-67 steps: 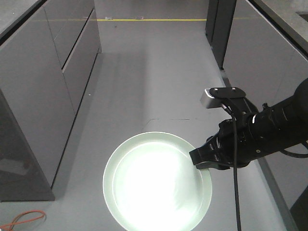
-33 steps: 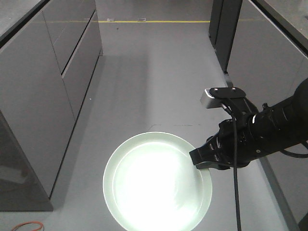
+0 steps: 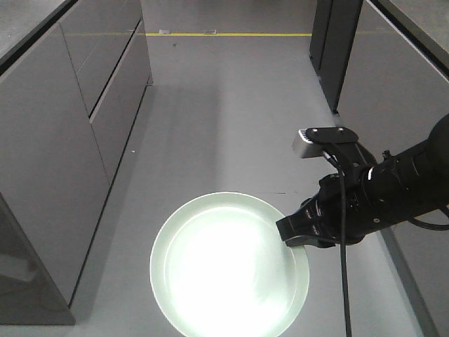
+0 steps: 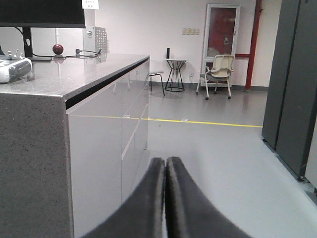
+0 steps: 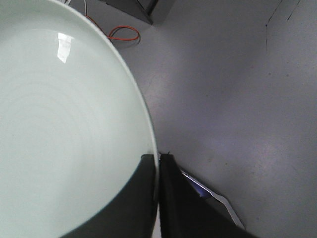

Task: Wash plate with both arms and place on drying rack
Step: 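Hold the plate in the right gripper while driving down the aisle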

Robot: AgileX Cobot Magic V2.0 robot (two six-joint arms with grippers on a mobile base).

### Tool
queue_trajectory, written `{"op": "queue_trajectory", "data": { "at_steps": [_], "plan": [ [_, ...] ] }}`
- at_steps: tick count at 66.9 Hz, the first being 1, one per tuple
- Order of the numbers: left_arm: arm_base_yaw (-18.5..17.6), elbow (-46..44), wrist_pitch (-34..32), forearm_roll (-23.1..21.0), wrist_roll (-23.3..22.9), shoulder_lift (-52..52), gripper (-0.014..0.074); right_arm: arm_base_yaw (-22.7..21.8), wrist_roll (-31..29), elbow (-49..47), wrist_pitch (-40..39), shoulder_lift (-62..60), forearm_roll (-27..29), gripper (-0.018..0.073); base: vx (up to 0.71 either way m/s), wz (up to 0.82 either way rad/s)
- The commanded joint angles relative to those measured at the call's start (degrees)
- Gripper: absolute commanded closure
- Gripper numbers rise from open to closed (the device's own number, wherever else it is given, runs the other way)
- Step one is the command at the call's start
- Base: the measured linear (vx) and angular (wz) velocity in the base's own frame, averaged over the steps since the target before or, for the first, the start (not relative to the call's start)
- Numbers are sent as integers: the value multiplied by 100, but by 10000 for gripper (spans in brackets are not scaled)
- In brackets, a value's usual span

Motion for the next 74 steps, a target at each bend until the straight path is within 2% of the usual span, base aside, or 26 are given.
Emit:
{"op": "queue_trajectory", "data": {
  "at_steps": [1,74],
  "plan": [
    [-16,-157,-432,-6,7,-81,603,-14,-24,-149,-128,-186,194,561,16,3],
    [-16,-157,-432,-6,7,-81,603,-14,-24,-149,-136,-186,194,561,20,3]
  ]
}}
